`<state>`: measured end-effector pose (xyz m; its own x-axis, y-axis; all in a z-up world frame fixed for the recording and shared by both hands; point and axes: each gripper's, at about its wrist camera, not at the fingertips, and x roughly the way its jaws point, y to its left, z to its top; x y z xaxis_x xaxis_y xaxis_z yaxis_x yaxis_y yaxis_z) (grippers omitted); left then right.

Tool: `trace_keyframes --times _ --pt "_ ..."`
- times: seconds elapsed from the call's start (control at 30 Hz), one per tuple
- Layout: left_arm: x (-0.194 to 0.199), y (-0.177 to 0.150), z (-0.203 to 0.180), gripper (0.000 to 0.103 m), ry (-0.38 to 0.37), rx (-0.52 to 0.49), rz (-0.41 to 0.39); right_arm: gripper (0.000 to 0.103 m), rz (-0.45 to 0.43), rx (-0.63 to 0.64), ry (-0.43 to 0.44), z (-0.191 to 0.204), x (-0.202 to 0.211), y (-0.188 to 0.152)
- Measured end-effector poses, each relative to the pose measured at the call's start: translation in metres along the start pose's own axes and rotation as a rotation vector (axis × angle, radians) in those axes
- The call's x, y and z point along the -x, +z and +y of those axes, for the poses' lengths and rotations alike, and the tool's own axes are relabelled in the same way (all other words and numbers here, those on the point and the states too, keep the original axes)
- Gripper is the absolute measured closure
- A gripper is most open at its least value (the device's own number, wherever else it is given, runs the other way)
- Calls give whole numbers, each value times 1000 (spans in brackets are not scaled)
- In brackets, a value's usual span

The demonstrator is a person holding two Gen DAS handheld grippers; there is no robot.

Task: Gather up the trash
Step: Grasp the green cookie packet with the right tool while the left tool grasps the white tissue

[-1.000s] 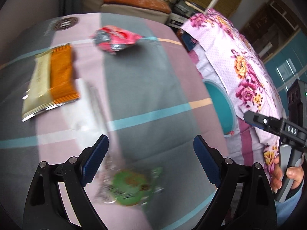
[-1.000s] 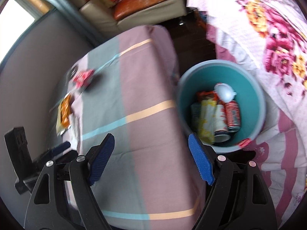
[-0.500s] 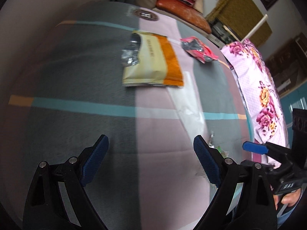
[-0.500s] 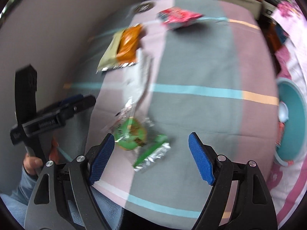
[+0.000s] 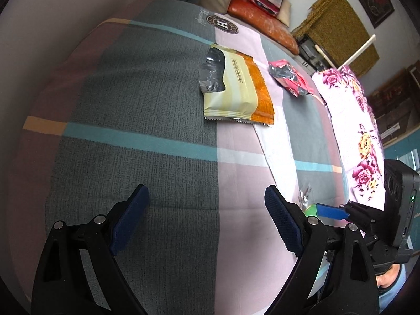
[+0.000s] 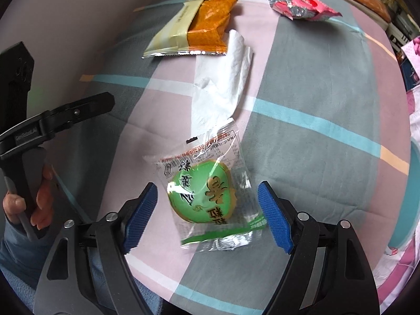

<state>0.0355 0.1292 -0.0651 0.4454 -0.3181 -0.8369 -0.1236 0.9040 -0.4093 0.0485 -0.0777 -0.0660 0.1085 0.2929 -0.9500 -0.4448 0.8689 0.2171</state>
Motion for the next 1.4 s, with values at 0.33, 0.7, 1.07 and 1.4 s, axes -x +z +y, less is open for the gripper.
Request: trace_keyframes --times 0.33,0.7,1.07,1.4 --pt "-14 2 -25 13 7 -30 24 44 -31 -33 69 -9 10 -12" --pt "-51 14 -98 13 29 -137 38 44 -197 -269 17 -90 65 -18" --pt "-89 31 -130 18 147 -171 11 42 -252 -376 60 -147 77 -24" --pt "-94 32 -142 52 258 -209 -28 42 -289 -427 85 -164 82 -33"
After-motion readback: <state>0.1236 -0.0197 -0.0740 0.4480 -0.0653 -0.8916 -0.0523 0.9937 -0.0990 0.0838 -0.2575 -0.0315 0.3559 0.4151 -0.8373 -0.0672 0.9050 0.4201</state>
